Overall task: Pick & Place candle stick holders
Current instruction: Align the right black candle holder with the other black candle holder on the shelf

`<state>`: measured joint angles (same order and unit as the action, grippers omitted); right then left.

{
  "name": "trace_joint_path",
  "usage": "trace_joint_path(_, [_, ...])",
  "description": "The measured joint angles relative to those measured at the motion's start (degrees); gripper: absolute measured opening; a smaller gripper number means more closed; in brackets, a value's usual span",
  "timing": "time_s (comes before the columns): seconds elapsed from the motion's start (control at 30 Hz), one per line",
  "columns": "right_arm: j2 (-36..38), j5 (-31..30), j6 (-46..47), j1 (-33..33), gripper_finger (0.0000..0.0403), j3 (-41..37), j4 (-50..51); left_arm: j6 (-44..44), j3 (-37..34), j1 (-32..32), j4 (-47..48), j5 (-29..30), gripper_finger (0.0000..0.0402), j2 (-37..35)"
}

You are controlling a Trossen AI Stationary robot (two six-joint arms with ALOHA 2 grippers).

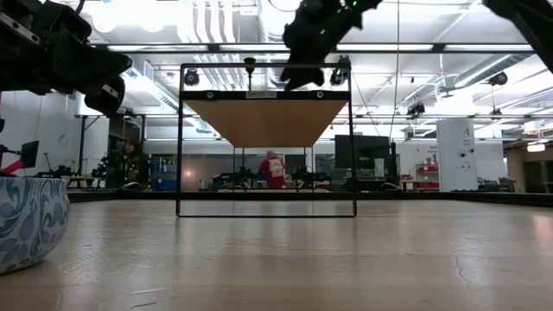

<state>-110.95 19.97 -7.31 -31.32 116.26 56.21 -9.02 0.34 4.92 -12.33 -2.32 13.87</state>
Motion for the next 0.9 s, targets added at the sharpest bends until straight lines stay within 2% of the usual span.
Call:
trace_joint_path(0.17, [5.7,6.0,0.1,3.3,0.0203,-2.7,9.2,0.0,0.0,0.0,0.1,0.0,0.0014,0.0])
trace_joint_path(0.33, [12.8,6.0,0.7,9.1,0.0203,-7.8,14.5,0.0,0.0,0.0,0.4,0.0,0.0014,0.0])
trace_joint_path(0.5, [21.5,6.1,8.2,16.0,0.0203,-15.4,14.2,0.0,0.0,0.0,0.4,0.0,0.0014,0.1])
trace_joint_path(0.6, [27.1,4.2,13.3,20.8,0.0203,-20.4,14.0,0.0,0.0,0.0,0.4,0.0,0.0014,0.1])
trace_joint_path(0.9, [42.9,-10.0,37.4,39.9,0.0203,-34.9,10.2,0.0,0.0,0.0,0.4,0.0,0.0014,0.1])
